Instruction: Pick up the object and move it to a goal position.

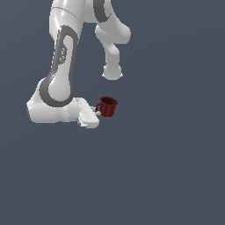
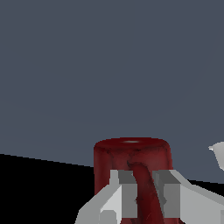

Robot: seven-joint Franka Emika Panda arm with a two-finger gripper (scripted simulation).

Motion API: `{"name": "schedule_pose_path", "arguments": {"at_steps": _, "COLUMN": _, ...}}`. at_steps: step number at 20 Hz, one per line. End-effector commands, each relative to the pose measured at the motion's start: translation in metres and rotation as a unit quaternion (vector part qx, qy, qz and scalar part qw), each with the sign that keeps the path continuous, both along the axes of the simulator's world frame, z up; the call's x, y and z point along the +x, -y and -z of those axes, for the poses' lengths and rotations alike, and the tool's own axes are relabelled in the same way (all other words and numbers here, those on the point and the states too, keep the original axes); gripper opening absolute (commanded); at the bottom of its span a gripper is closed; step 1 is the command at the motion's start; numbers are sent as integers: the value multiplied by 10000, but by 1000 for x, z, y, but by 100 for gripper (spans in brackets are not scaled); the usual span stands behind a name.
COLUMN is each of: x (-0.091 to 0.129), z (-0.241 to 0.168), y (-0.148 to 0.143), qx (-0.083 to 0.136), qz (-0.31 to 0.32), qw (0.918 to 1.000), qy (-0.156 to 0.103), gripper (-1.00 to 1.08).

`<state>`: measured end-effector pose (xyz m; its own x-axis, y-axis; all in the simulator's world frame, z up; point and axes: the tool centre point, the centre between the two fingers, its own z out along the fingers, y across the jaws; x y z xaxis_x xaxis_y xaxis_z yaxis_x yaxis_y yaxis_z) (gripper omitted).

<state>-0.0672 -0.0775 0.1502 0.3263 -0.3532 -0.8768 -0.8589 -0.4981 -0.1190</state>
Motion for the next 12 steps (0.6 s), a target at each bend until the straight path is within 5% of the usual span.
{"name": "schedule_pose_path", "arguments": {"at_steps": 1, "x": -2, "z": -31, "y": 3, "qx": -2, "qz": -1, "qw": 10000, "qy": 9, "gripper": -100}}
{"name": "schedule_pose_path", "arguments": {"at_steps": 12, "x": -8, "z": -149, "y": 15, "qx": -9, "qz": -10, "qw": 10000, "qy": 8, "gripper": -100}}
